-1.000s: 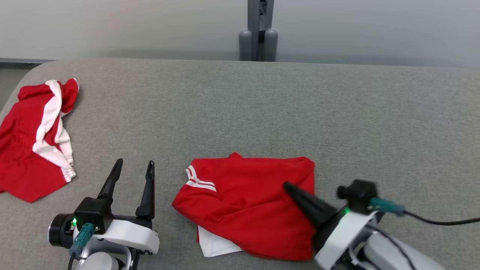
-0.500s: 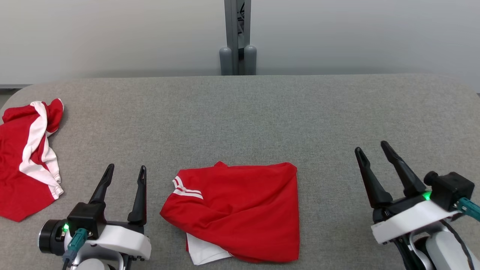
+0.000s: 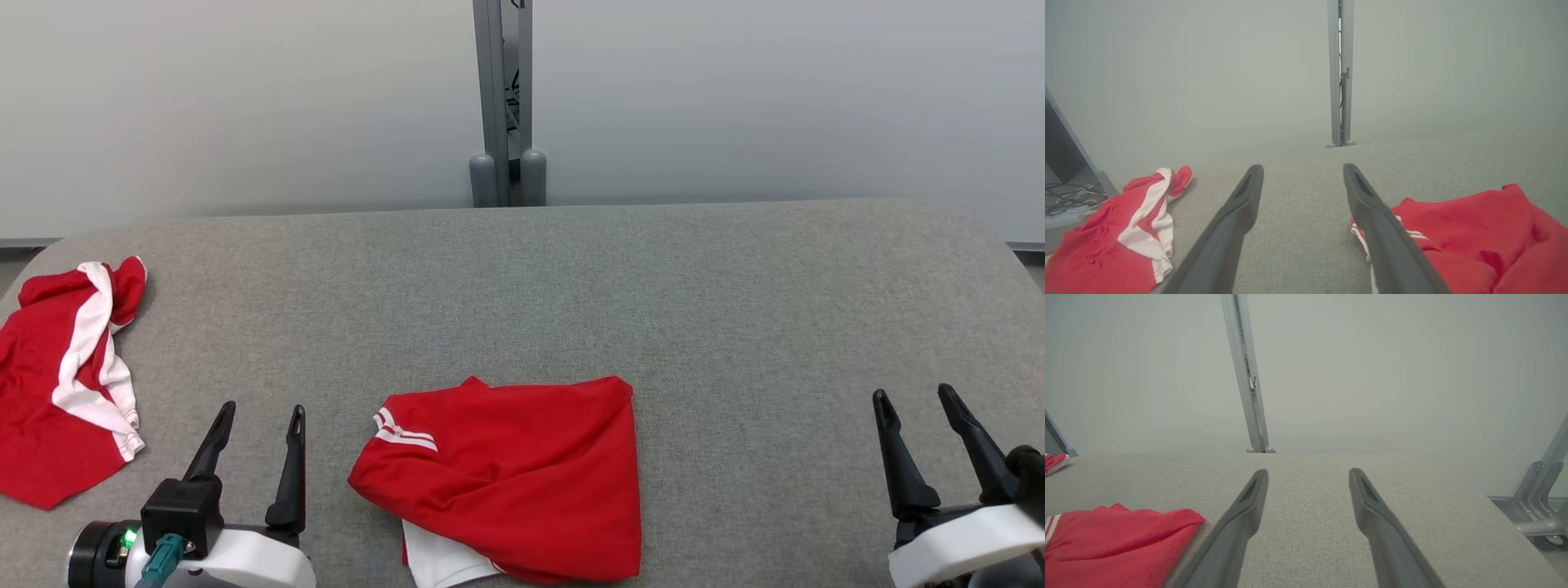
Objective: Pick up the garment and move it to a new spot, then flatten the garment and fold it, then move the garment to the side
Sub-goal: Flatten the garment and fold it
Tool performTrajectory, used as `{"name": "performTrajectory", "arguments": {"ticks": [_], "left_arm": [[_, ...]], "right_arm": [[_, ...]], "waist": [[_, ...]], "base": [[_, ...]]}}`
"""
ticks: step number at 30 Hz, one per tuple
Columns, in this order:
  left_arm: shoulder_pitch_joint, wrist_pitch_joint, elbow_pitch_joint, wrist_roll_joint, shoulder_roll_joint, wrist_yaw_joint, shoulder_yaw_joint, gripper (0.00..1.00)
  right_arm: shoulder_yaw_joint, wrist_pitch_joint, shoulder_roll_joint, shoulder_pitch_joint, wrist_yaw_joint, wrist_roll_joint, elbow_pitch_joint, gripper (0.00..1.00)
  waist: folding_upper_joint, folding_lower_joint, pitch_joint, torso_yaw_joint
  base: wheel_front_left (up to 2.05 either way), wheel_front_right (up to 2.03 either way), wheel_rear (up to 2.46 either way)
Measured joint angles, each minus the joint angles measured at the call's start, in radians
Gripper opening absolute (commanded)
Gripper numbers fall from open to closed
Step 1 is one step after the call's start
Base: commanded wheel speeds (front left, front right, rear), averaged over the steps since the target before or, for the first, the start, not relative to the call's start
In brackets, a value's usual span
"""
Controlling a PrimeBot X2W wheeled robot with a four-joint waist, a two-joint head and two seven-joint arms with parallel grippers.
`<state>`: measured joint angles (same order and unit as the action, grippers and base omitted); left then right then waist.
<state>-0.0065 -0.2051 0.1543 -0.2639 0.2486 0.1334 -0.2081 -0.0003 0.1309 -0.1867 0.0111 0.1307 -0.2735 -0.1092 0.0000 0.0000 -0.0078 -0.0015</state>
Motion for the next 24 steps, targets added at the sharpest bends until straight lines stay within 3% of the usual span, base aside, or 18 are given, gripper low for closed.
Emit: {"name": "performTrajectory", "arguments": {"ticks": [23,24], "left_arm": [[0.018,0.020,-0.039,-0.004,0.014,0.018,-0.016,1.00],[0.018,0.020,-0.039,-0.005,0.014,0.018,-0.016,1.00]], "right_arm": [[-0.038,-0.047,0.034,0.039,0.000,0.027,0.057,1.00],[-0.032,-0.049,0.035,0.039,0.000,0.027,0.056,0.73]], "waist": [[0.0000,0.0000,-0.004,0.012],[0.0000,0.0001,-0.004,0.013]], "base": [[0.00,0.00,0.00],[0.00,0.00,0.00]]}}
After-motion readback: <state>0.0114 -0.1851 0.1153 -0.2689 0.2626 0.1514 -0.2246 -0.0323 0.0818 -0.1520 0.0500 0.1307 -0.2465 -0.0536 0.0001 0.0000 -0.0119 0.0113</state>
